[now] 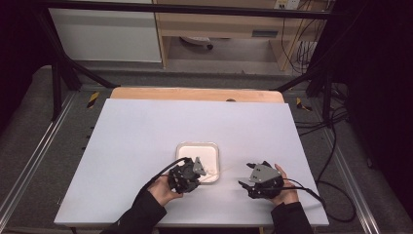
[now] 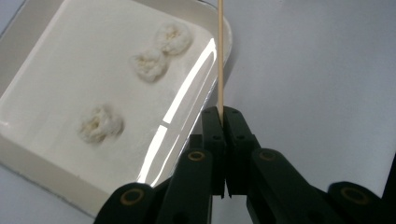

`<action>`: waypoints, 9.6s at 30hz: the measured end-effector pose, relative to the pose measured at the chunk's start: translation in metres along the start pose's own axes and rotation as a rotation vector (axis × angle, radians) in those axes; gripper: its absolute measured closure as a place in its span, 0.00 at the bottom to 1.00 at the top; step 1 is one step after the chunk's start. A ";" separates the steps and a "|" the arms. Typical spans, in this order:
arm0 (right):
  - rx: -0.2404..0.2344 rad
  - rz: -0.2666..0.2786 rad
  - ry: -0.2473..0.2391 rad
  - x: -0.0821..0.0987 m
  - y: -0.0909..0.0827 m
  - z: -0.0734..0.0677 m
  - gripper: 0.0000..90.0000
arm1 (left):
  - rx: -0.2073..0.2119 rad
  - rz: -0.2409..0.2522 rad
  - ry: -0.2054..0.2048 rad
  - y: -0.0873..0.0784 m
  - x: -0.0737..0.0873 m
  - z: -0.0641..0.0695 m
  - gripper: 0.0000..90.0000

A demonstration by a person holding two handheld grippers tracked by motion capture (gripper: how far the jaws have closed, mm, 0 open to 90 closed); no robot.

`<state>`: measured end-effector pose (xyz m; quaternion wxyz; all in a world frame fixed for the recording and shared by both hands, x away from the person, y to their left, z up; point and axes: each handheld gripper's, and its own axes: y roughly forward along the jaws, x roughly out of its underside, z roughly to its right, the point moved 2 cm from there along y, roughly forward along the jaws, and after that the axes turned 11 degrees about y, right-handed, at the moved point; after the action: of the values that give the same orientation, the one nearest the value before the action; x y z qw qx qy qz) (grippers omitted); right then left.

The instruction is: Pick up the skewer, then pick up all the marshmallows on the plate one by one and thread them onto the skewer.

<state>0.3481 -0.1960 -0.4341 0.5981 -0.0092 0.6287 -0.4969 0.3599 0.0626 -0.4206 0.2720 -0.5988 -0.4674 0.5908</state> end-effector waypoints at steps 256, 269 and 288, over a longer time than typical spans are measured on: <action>-0.216 -0.008 0.291 -0.061 0.114 -0.032 0.75 | -0.213 0.503 -0.379 -0.032 0.109 0.015 0.98; -0.243 0.022 0.361 -0.069 0.101 -0.027 0.79 | -0.212 0.508 -0.372 -0.032 0.109 0.016 0.98; -0.513 0.324 0.707 -0.097 0.047 0.002 0.80 | -0.213 0.527 -0.342 -0.034 0.104 0.021 0.98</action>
<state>0.4053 -0.1144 -0.3914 0.3956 0.1114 0.8899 -0.1979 0.3178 0.1640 -0.4416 -0.0366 -0.6163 -0.3947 0.6805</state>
